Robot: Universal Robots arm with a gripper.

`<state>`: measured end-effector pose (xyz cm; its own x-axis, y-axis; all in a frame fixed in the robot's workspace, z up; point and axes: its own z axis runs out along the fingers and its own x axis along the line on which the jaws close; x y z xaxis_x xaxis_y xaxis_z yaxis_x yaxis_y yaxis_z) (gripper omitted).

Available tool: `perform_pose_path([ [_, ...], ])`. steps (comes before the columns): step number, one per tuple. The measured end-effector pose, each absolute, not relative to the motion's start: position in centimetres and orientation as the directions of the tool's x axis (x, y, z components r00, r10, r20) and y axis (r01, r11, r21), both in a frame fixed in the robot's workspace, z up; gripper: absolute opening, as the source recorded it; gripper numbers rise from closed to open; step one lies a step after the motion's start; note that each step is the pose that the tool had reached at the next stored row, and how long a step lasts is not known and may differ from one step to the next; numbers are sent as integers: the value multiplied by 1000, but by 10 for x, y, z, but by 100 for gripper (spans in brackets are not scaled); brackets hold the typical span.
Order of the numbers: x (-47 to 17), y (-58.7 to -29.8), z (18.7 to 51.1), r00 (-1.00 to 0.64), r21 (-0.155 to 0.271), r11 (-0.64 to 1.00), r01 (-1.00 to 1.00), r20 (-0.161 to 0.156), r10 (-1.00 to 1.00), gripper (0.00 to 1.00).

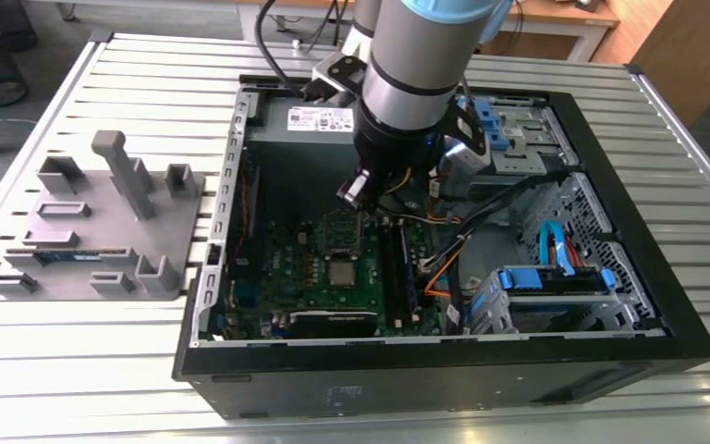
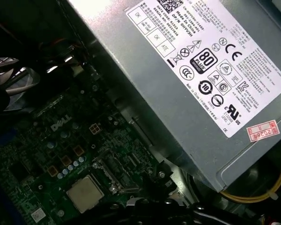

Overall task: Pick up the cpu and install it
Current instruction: 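Close the cpu cover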

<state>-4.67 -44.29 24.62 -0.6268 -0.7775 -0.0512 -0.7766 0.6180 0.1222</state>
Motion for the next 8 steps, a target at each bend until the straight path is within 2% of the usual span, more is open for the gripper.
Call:
perform_pose_path([
  [8,-47,-446,247,-605,122,597,-793,-51,-794,11],
])
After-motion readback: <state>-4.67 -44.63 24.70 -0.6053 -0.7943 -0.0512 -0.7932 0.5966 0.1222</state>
